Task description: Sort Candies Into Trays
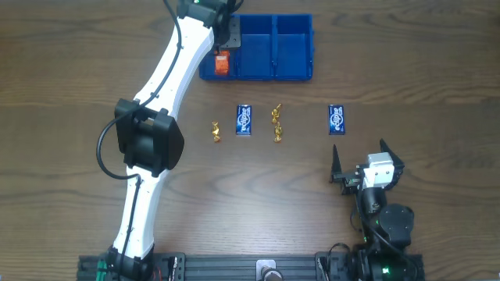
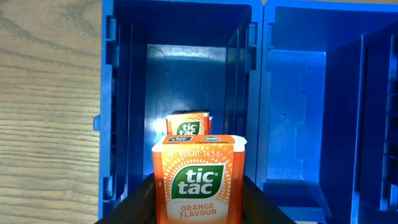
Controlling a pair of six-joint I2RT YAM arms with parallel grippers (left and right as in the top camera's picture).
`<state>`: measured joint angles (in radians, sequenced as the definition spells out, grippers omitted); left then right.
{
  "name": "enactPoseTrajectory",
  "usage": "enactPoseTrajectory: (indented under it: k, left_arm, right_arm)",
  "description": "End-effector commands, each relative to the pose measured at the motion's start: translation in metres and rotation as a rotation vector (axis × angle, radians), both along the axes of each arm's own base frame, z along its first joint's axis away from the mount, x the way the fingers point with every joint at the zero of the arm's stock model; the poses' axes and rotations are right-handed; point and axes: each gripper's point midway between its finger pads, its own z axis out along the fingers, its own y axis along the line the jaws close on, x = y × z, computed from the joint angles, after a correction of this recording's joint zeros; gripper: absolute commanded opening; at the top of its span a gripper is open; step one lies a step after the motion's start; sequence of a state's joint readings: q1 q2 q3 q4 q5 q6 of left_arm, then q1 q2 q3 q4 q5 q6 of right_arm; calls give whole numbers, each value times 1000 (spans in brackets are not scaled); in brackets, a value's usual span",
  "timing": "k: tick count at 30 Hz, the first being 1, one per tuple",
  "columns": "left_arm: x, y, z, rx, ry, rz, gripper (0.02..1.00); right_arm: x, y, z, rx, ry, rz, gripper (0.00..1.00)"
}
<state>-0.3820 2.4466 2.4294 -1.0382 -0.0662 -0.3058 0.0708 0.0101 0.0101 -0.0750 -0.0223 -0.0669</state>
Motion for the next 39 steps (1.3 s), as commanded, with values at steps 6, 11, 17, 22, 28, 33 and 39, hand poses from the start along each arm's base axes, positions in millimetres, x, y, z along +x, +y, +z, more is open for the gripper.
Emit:
enactPoseTrajectory:
  k: [6, 11, 17, 22, 28, 33, 39]
  left_arm:
    - [-2, 9, -13, 13, 42, -8, 297]
    - [-2, 11, -18, 18, 53, -5, 297]
    - [-1, 12, -21, 16, 55, -2, 297]
    - [-1, 14, -23, 14, 62, 1, 297]
    - [-1, 14, -23, 11, 64, -1, 411]
    - [-1, 13, -23, 9, 62, -1, 739]
    - [3, 8, -18, -17, 42, -8, 816]
  right_arm:
    - [0, 0, -1, -13, 0, -2, 998]
    - [0, 0, -1, -13, 0, -2, 998]
    - [0, 0, -1, -13, 1, -2, 998]
    - [0, 0, -1, -13, 0, -2, 998]
    - [0, -1, -1, -13, 1, -2, 998]
    - [0, 0, -1, -13, 0, -2, 998]
    - [0, 0, -1, -13, 0, -2, 998]
